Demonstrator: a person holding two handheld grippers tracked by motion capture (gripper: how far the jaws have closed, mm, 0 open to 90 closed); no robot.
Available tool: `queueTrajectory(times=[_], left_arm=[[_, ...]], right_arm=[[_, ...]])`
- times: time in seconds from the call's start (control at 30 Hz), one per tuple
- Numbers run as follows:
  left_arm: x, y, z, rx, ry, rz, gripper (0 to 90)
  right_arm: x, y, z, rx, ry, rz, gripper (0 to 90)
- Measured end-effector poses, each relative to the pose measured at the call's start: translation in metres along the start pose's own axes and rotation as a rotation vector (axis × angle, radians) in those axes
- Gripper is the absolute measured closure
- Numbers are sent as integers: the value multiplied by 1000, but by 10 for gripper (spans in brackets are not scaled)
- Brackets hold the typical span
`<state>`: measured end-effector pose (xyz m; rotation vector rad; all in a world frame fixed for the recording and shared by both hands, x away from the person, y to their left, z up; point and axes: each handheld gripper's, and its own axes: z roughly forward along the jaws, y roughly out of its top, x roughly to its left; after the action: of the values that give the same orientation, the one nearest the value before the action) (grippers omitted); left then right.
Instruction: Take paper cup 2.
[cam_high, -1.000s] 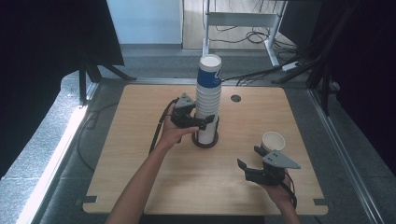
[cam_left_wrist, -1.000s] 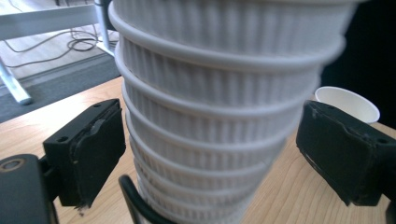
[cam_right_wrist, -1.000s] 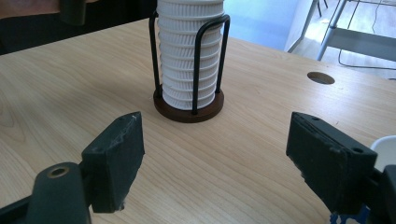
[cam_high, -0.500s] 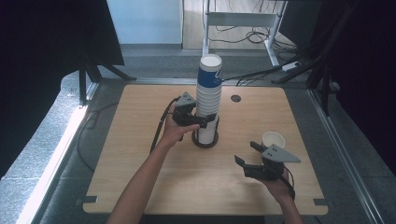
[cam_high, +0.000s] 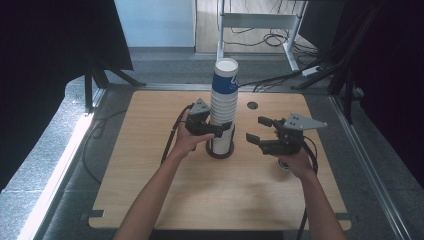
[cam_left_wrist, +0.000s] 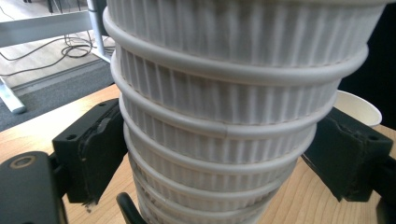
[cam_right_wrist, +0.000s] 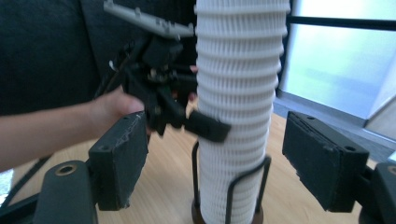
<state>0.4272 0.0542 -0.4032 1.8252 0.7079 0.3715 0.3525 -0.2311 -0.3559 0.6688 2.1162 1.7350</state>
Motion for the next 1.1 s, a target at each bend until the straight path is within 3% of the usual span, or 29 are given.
queueTrajectory(times=[0.2,0.57,0.73,1.1], left_arm=[[-2,1,0,9,8,8,125],[-3,1,0,0,13,5,126],[-4,1,1,2,13,5,126],[-5,1,2,-3,16,2,126]], right_arm=[[-12,32,14,9,42,-15,228],[-28,71,28,8,57,-22,212],[-32,84,37,2,85,-18,206],[-38,102,61,12,91,-25,183]])
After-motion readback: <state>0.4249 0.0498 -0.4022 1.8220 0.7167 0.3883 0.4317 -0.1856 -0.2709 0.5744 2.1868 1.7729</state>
